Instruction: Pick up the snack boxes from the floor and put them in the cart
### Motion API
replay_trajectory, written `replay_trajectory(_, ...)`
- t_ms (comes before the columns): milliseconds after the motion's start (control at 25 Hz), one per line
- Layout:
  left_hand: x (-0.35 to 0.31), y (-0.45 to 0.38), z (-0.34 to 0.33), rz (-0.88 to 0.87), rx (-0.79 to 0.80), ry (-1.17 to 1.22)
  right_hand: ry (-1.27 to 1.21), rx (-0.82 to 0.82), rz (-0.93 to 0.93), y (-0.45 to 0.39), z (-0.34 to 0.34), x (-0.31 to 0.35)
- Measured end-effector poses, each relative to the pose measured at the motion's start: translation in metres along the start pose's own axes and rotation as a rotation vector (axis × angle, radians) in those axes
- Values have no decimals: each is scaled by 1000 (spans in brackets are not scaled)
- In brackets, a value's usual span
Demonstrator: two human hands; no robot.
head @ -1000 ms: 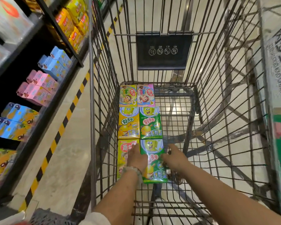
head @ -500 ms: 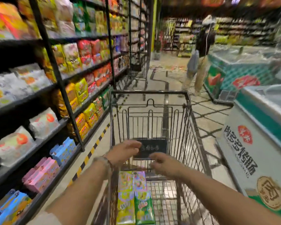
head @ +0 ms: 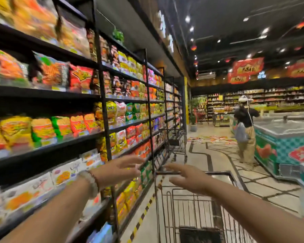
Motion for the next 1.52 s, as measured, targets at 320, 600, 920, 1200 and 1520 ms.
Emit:
replay_trajectory(320,-54,182,45,227,-239,-231,2,259,389,41,-44,147)
replay_trajectory(600,-139,390,18,642,-476,-358,8,473,705,158,-108,262)
replay_trajectory(920,-342,623,-25,1036,-746,-597,-125,612,1113,356,-124,414)
replay_trajectory(1200,-556,792,-132,1335,-905,-735,-264,785,1408,602,-131,518)
replay_trajectory(1520,-735,961,-250,1705,-1133,-759,-377,1077,1817,897,-155,626)
Point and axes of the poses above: each hand's wrist, its own y-axis away from the middle knuckle, its own z-axis out of the back of the hand, x = y × z, the point moved 7 cm from there along -y, towards the middle knuckle, and after that the axes turned 10 degrees about -z, right-handed, at the moved point
